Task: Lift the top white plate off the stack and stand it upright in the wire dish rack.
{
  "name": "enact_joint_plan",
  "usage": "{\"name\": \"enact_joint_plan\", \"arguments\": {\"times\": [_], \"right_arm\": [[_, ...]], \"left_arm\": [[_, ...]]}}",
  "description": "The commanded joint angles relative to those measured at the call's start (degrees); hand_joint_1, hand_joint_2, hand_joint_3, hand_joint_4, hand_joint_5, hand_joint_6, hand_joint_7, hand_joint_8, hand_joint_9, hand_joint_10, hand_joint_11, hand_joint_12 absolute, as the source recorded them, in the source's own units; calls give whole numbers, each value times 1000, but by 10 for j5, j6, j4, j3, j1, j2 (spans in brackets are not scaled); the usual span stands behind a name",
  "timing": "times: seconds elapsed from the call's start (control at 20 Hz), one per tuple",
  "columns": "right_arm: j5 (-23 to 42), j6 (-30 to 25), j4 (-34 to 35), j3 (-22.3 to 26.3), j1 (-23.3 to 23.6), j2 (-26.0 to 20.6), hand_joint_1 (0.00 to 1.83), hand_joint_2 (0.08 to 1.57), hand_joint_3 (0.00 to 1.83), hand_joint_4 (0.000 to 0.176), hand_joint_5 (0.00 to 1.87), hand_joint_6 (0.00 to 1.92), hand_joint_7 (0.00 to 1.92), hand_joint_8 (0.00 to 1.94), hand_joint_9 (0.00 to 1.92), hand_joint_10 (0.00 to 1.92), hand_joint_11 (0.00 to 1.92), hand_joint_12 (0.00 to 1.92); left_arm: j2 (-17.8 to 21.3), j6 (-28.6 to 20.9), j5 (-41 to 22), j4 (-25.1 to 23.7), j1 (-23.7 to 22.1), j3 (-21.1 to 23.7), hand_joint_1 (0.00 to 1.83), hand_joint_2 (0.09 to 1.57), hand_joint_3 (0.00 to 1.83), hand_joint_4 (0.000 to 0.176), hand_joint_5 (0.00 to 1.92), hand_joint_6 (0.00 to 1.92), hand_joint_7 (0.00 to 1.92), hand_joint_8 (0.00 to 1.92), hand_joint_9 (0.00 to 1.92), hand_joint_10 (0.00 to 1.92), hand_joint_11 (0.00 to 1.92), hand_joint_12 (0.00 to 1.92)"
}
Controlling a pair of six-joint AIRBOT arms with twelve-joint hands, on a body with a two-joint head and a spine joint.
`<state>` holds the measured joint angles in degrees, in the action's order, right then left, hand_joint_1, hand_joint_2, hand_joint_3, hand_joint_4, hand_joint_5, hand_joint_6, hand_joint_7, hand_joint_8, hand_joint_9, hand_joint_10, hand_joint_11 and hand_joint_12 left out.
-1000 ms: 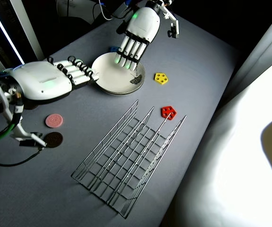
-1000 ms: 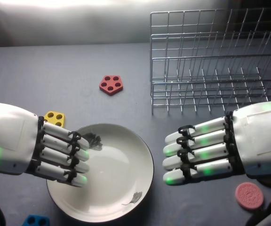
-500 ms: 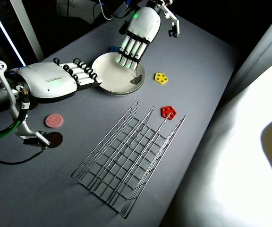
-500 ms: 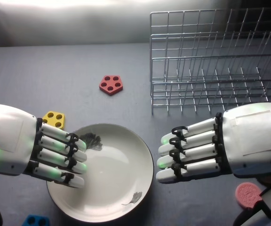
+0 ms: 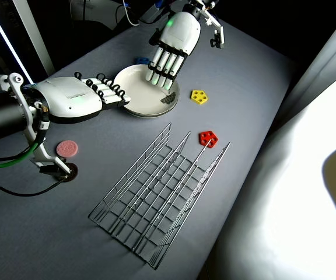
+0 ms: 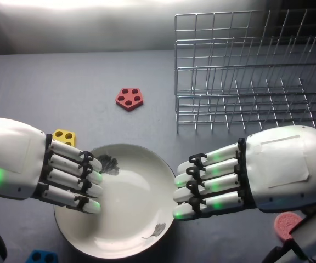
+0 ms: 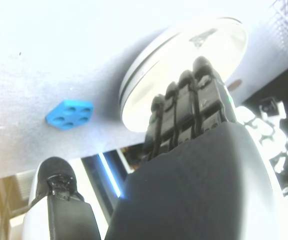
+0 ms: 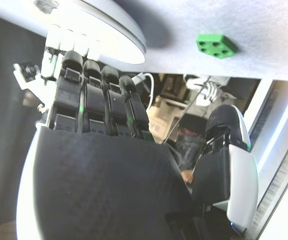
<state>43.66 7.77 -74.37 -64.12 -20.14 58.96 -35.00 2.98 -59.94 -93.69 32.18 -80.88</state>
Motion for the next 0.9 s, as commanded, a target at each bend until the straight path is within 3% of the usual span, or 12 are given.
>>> {"name": "enact_joint_plan", "arguments": {"times": [0.0, 0.85], "right_arm": [[34, 1, 34, -2, 5, -3, 122, 1041, 0, 0, 50, 9, 61, 9, 66, 9, 82, 40], [34, 1, 40, -38, 10, 25, 92, 1061, 2, 0, 6, 0, 19, 0, 25, 0, 66, 30]], "left_arm": [[0, 0, -24, 28, -11, 1, 237, 945, 4, 0, 79, 6, 94, 6, 91, 7, 45, 230], [-5, -11, -16, -59, -2, -5, 219, 961, 2, 0, 79, 4, 97, 3, 97, 5, 39, 250]]}}
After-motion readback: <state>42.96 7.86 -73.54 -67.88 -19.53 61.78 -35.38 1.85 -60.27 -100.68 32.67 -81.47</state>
